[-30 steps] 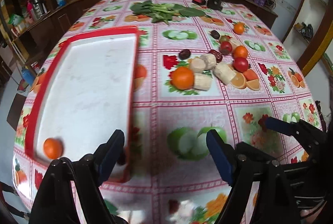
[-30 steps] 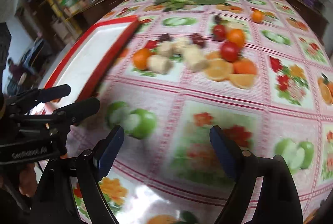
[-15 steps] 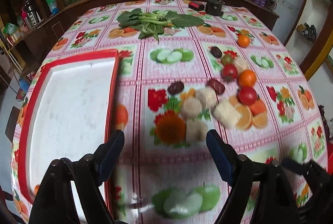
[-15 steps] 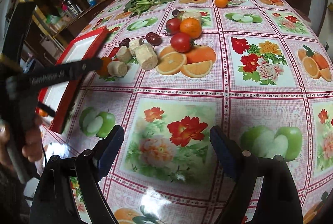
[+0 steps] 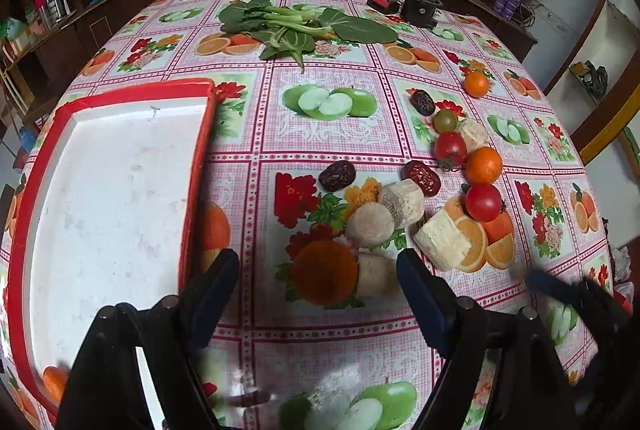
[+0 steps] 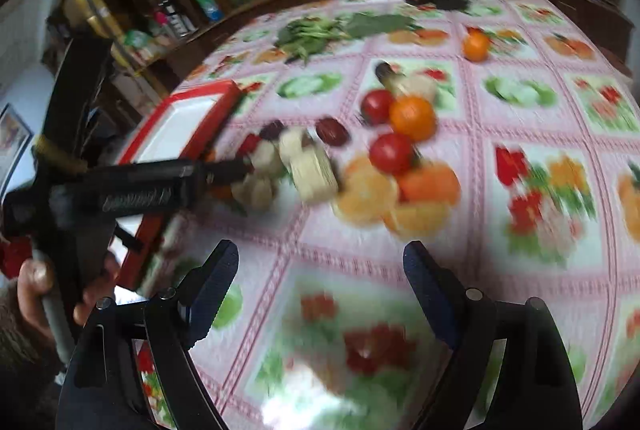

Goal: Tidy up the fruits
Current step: 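Move the right gripper toward a pale cylindrical root chunk, then grasp the pale root chunk with the right gripper while the left gripper grasps another orange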

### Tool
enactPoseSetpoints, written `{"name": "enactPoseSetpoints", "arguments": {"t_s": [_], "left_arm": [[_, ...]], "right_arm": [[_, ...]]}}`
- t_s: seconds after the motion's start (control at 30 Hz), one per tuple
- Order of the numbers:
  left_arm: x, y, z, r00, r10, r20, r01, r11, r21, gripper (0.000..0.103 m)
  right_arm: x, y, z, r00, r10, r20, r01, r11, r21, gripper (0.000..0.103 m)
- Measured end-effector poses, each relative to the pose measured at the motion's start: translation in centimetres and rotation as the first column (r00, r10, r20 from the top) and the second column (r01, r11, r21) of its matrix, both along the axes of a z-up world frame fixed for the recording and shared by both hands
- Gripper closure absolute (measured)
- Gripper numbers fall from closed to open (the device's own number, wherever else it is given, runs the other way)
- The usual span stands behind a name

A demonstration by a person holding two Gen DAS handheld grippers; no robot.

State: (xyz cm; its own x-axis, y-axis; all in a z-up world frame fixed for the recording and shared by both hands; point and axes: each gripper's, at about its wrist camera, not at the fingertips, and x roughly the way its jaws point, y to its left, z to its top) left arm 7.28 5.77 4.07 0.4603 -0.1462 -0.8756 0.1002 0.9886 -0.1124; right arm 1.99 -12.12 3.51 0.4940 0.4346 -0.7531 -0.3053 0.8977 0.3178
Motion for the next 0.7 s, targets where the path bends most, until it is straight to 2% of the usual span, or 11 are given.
{"name": "enactPoseSetpoints", "arguments": {"t_s": [0.23, 0.3, 0.33, 0.37, 0.4, 0.5, 0.57, 0.7], "left_arm": [[-1.2, 1.7, 1.5, 1.0, -0.005, 0.015, 0.006, 0.998, -0.066, 0.02], [-1.4, 2.0, 1.7, 1.0, -0.015, 0.017, 0.017, 0.997, -0.07, 0.02], [-1.5, 2.1, 1.7, 1.0, -0.026, 0.016, 0.027, 0.997, -0.072, 0.02], [-1.5, 2.1, 1.7, 0.999, -0.03, 0.017, 0.031, 0.997, -0.068, 0.02], [-1.6, 2.1, 1.8, 0.999, -0.036, 0.019, 0.037, 0.997, -0.061, 0.02], [-2.0, 1.7, 1.8, 0.998, -0.062, 0.029, 0.063, 0.997, -0.035, 0.02], [-2.1, 1.2, 1.7, 0.996, -0.081, 0.033, 0.081, 0.997, -0.014, 0.02], [-1.9, 0.3, 1.2, 0.995, -0.098, 0.021, 0.099, 0.995, -0.006, 0.02]], "right_arm": [[4.1, 1.7, -0.8, 0.994, 0.11, 0.01, -0.11, 0.994, 0.026, 0.021], [4.6, 2.3, -1.0, 0.99, 0.142, 0.011, -0.142, 0.99, 0.005, 0.031], [4.9, 2.7, -1.2, 0.987, 0.162, 0.008, -0.162, 0.987, -0.007, 0.033], [5.1, 3.1, -1.5, 0.983, 0.184, 0.003, -0.183, 0.983, -0.02, 0.041], [5.2, 3.4, -1.7, 0.981, 0.195, 0.004, -0.194, 0.98, -0.036, 0.054], [5.6, 3.9, -2.1, 0.976, 0.217, 0.008, -0.215, 0.973, -0.081, 0.067], [5.7, 4.1, -2.1, 0.975, 0.224, 0.014, -0.221, 0.968, -0.117, 0.073], [5.6, 4.1, -2.1, 0.973, 0.23, 0.008, -0.227, 0.963, -0.148, 0.074]]}}
